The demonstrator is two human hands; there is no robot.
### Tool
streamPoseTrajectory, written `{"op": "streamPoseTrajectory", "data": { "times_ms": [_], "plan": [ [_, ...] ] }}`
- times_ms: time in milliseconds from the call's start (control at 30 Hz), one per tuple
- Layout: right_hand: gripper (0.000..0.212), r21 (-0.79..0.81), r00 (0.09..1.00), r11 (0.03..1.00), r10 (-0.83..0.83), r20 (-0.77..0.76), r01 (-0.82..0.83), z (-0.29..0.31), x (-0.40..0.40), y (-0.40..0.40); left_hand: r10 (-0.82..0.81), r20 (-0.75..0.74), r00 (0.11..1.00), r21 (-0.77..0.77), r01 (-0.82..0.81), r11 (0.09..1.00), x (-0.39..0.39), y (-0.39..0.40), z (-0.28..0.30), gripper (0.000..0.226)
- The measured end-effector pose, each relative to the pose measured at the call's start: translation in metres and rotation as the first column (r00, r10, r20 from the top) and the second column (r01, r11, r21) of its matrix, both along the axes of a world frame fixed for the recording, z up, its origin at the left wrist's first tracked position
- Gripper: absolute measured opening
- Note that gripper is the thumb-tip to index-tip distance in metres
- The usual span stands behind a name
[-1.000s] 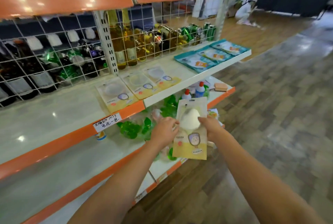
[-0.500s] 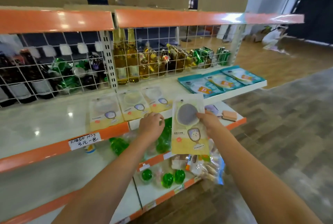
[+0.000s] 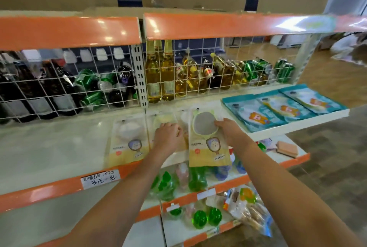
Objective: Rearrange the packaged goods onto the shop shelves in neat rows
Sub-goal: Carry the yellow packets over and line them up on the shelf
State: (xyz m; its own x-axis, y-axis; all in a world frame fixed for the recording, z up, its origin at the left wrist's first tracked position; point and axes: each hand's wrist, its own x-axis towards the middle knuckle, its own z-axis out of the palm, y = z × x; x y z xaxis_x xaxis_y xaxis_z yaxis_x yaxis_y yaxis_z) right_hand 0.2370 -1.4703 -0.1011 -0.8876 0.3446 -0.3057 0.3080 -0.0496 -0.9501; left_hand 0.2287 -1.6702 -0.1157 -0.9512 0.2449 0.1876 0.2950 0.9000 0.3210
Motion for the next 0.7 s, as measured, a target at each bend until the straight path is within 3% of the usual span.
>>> {"op": "streamPoseTrajectory", "data": {
  "times_ms": [33, 167, 433, 600, 700],
  "plan": [
    [0.002, 0.023, 1.0, 1.0, 0.021, -0.001, -0.021, 0.004, -0.01, -0.003, 0.005, -0.006, 1.0, -0.008, -0.005, 1.0, -0.008, -0.002, 0.001, 0.031],
    [0.038, 0.105, 0.998, 0.993, 0.055, 0.027, -0.058, 0.012, -0.049, -0.011, 0.009, -0.012, 1.0, -0.014, -0.009, 1.0, -0.034, -0.014, -0.002, 0.03],
    [0.044, 0.023, 0.989, 0.992, 0.125, 0.077, -0.127, 0.009, -0.092, -0.017, 0.113, 0.05, 0.992, -0.026, -0.112, 0.993, -0.058, -0.018, -0.007, 0.029],
    [0.035, 0.215, 0.977, 0.955, 0.18, 0.116, -0.202, -0.003, -0.102, -0.01, 0.183, 0.084, 0.98, -0.002, -0.184, 0.983, -0.062, -0.008, -0.009, 0.028],
    [0.038, 0.44, 0.958, 0.852, 0.235, 0.162, -0.283, -0.008, -0.105, -0.006, 0.228, 0.09, 0.97, -0.018, -0.227, 0.974, -0.063, -0.003, -0.012, 0.028]
  ]
}}
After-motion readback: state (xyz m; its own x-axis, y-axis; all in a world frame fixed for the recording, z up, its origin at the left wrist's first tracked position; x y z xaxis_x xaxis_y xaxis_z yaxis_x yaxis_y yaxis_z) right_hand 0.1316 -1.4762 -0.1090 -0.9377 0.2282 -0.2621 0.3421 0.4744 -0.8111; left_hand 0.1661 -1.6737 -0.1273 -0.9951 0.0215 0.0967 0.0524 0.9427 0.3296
